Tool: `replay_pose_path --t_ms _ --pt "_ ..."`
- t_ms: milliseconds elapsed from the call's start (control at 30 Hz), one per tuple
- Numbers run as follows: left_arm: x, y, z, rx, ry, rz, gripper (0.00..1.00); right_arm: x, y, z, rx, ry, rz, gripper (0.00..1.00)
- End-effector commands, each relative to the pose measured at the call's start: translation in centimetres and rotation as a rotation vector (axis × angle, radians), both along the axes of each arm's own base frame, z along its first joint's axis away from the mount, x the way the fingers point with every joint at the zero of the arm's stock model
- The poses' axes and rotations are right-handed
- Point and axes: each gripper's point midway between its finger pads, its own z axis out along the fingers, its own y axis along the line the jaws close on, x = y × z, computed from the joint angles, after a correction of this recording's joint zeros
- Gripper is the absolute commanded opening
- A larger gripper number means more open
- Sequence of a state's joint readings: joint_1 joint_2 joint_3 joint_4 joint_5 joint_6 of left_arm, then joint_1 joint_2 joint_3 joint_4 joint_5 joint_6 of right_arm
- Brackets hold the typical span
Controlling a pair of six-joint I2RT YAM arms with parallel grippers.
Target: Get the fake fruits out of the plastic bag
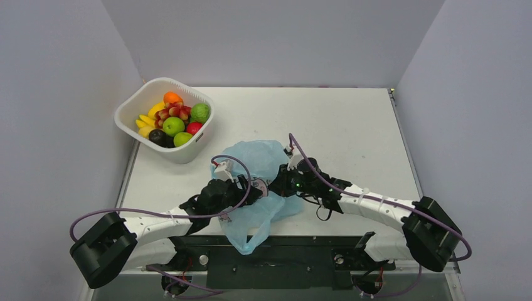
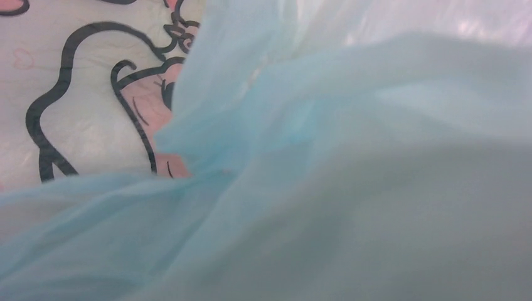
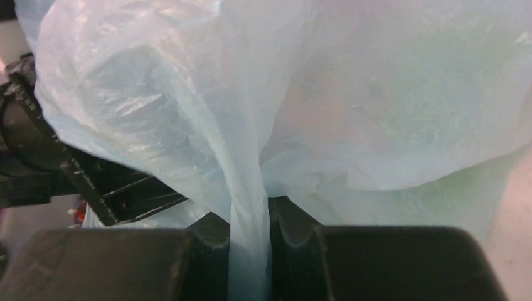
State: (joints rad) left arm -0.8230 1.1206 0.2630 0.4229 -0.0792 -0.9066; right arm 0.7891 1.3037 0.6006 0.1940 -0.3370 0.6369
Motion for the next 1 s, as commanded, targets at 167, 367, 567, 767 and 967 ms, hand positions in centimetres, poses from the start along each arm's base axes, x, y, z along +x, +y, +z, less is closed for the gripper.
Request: replay_pose_path --t_ms 167,367,567,767,967 --pt "1.9 -2.6 2.2 -0.034 -0.061 -0.032 0.63 2.1 -10.3 1.4 -0.438 -0.229 -0.573 0.45" --pt "2.1 -3.1 2.2 -0.045 -0.056 -0.036 0.64 3.7 -10.0 -1.8 -0.482 -0.306 -0.56 0.89" --pt "1.4 -2.6 1.8 -0.049 -0.038 -0.037 0.64 6.5 -7.5 -4.0 -0.304 -0.272 -0.479 0.94" --pt "1.3 -1.8 1.3 -0.016 -0.032 -0.023 0.65 7.6 -2.8 -4.5 -0.303 -0.26 -0.255 0.78" --pt "1.5 -1.5 0.5 -0.011 -0.004 -0.001 0.64 5.4 1.1 -5.4 -0.178 -0.174 -0.021 0.15"
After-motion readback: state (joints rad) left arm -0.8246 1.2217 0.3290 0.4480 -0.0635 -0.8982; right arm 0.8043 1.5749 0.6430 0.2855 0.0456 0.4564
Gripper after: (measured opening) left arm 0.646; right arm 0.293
